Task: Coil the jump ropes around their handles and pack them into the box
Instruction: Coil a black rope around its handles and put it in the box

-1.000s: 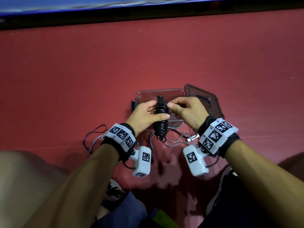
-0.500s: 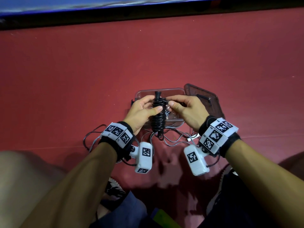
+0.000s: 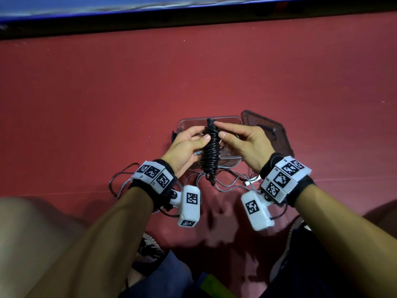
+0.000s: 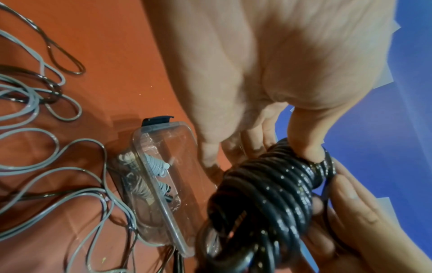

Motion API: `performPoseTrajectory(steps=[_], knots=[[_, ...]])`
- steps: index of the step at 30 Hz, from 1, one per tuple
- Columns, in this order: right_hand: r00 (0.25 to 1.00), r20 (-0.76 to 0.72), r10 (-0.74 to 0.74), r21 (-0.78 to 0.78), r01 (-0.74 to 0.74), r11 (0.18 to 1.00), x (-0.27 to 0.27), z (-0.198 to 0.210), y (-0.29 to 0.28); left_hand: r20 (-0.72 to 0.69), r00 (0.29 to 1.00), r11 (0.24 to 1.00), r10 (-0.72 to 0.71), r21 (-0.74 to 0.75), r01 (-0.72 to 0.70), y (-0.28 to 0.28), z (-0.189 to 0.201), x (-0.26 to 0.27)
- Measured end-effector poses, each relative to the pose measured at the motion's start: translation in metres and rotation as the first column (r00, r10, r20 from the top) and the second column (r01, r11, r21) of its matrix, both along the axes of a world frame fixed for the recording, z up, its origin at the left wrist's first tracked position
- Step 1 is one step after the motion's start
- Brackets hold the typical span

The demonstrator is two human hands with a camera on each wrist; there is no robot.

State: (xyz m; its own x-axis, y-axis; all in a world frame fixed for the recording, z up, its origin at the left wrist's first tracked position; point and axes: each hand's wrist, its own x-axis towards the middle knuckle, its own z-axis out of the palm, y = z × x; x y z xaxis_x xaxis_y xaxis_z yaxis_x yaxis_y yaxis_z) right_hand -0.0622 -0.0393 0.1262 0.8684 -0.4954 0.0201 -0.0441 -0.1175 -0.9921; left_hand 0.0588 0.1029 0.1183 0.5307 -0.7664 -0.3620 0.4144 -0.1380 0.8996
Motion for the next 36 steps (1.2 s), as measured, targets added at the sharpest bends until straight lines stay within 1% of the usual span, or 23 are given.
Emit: performPoseTrajectory(steps=[3, 8, 11, 16, 19, 23, 25, 28, 30, 33, 36], knots=[[1.000, -0.022, -0.009, -0.006, 0.008, 1.000, -0.0013, -0.0001, -0.0004, -0.001, 1.000, 1.000, -0.019, -0.003, 0.019, 0.0005, -0.0005, -0.0012], [0.998, -0.057, -0.023, -0.039, 0.021, 0.999, -0.0007, -0.0013, 0.0005, -0.022, 0.999, 0.999, 0.033, -0.018, -0.033, -0.0014, 0.0000, -0.0023], [0.997, -0.067, -0.044, -0.053, 0.040, 0.998, -0.0014, -0.0003, 0.0008, -0.024, 0.999, 1.000, 0.027, -0.007, -0.027, -0.0018, 0.0000, -0.0027], [0.995, -0.083, -0.062, 0.028, 0.065, 0.997, -0.0005, -0.0002, -0.0036, -0.053, 0.999, 1.000, 0.000, -0.009, 0.000, -0.0007, -0.0007, -0.0008], [0.996, -0.075, -0.051, 0.044, 0.054, 0.998, -0.0011, 0.0022, -0.0030, -0.011, 1.000, 1.000, -0.022, 0.013, 0.022, -0.0015, 0.0005, -0.0027], [0.998, -0.066, -0.014, 0.046, 0.017, 0.999, -0.0023, 0.0063, 0.0024, 0.065, 0.998, 1.000, 0.006, 0.021, -0.008, -0.0019, -0.0013, -0.0045], [0.997, -0.072, -0.028, 0.064, 0.033, 0.997, -0.0002, 0.0041, 0.0022, 0.091, 0.996, 1.000, 0.003, 0.021, -0.005, -0.0020, 0.0006, -0.0033], [0.992, -0.101, -0.072, 0.139, 0.085, 0.987, 0.0028, 0.0015, -0.0011, 0.110, 0.994, 1.000, -0.001, -0.012, 0.002, -0.0031, 0.0033, -0.0002], [0.989, -0.140, -0.053, 0.152, 0.074, 0.986, 0.0036, 0.0001, -0.0027, 0.122, 0.993, 0.999, -0.001, -0.036, 0.005, -0.0032, 0.0042, 0.0013], [0.985, -0.173, -0.006, 0.238, 0.048, 0.970, 0.0035, -0.0001, -0.0008, 0.128, 0.992, 0.999, 0.001, -0.043, 0.005, -0.0022, 0.0023, 0.0014], [0.980, -0.200, 0.002, 0.205, 0.040, 0.978, 0.0033, -0.0010, -0.0014, 0.126, 0.992, 1.000, -0.008, -0.021, 0.011, -0.0008, 0.0005, 0.0022]])
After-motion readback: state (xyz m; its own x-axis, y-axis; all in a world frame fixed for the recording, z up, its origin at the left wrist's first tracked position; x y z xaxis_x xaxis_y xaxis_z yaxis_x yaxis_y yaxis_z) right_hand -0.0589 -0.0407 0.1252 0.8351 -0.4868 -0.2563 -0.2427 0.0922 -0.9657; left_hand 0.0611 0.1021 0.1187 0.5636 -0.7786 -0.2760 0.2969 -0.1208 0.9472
